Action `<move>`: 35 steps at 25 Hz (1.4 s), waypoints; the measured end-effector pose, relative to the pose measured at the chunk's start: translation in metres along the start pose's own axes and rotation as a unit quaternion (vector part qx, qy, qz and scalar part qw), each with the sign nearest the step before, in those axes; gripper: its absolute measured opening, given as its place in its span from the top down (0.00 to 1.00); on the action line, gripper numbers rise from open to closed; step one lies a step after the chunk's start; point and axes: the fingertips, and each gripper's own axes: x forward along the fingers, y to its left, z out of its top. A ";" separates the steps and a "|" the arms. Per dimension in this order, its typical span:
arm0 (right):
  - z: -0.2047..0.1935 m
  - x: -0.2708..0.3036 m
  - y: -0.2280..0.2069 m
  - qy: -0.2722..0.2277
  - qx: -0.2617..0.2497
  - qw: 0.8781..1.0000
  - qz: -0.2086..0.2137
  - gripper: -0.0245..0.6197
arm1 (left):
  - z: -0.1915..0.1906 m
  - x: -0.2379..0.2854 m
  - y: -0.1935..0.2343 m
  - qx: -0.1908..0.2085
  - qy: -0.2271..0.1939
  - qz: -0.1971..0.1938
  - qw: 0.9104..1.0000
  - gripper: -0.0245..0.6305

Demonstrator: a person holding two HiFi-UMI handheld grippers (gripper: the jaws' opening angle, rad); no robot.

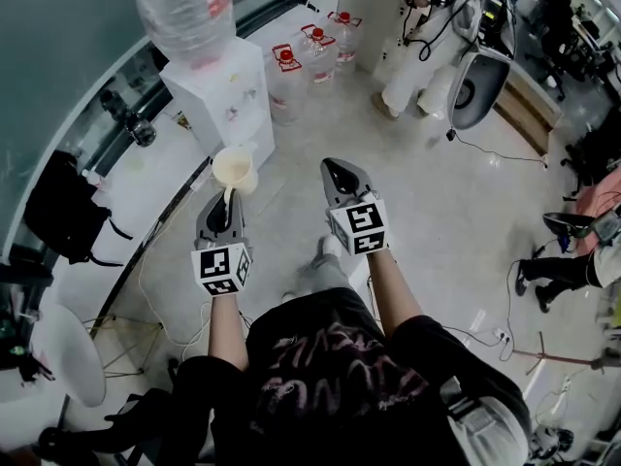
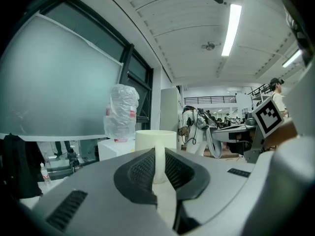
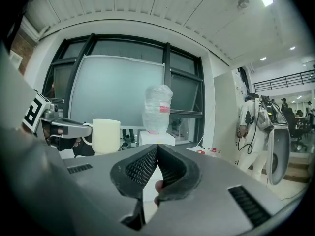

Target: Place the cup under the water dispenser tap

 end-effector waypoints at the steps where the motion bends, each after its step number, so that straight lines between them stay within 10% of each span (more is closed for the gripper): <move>1: -0.001 0.004 -0.003 0.001 0.001 1.000 0.001 0.94 | -0.001 0.005 0.001 -0.001 0.002 0.000 1.000 0.89; 35: -0.029 0.244 -0.212 0.054 0.018 0.992 0.116 0.94 | -0.006 0.290 -0.006 -0.011 0.071 0.077 0.994 0.89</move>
